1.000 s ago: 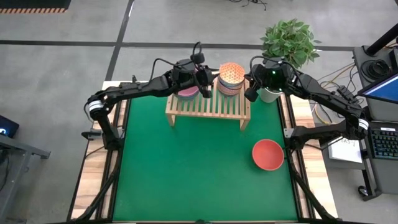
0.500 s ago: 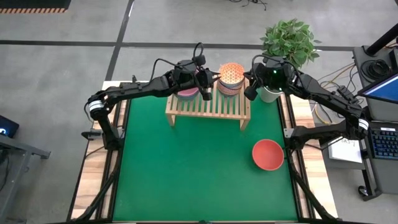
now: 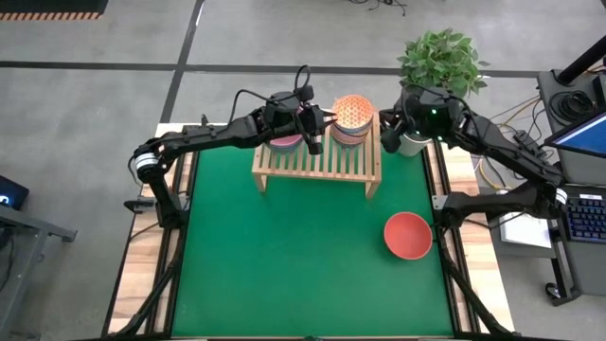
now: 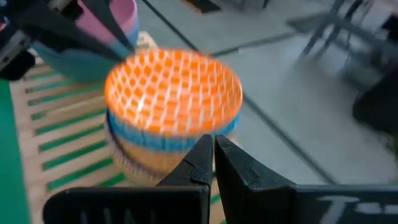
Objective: Place and stack bowls onto a shelf
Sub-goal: Adjust the stacked patterned bowls on the shelf
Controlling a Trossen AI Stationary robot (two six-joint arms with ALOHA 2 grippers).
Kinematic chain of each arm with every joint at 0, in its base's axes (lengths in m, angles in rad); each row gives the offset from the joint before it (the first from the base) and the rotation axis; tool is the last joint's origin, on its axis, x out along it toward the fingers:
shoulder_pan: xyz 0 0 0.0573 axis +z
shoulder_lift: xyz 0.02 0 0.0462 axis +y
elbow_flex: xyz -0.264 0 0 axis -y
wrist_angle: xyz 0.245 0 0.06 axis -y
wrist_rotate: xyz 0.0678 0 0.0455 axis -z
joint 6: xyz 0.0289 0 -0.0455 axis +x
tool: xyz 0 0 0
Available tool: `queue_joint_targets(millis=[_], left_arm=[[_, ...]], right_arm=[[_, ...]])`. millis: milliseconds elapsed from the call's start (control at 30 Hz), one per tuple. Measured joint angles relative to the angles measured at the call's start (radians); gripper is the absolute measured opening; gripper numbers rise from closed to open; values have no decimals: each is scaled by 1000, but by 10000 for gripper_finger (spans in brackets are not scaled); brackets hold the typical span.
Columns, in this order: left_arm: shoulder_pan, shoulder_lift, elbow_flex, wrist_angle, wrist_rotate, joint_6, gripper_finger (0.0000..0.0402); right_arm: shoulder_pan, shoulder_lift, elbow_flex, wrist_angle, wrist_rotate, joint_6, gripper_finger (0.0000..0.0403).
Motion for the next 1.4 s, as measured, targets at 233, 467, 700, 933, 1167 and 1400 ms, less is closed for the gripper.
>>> queue_joint_targets(millis=[233, 467, 700, 933, 1167, 1400], left_arm=[[0, 0, 0, 1, -4, 0, 41], [0, -7, 1, 2, -12, 8, 41], [0, -10, 2, 2, -16, 8, 41], [0, -10, 2, -6, -16, 8, 41], [0, -10, 3, -19, -16, 8, 41], [0, -30, 3, -14, -16, 25, 41]], right_arm=[[0, 4, -10, -118, 0, 81, 9], [0, 59, -53, -46, 0, 56, 9], [0, 103, -56, -3, -3, 37, 9], [0, 123, -57, 26, -58, 36, 9], [0, 128, -58, 16, -60, 40, 9], [0, 86, -32, 15, -52, 43, 9]])
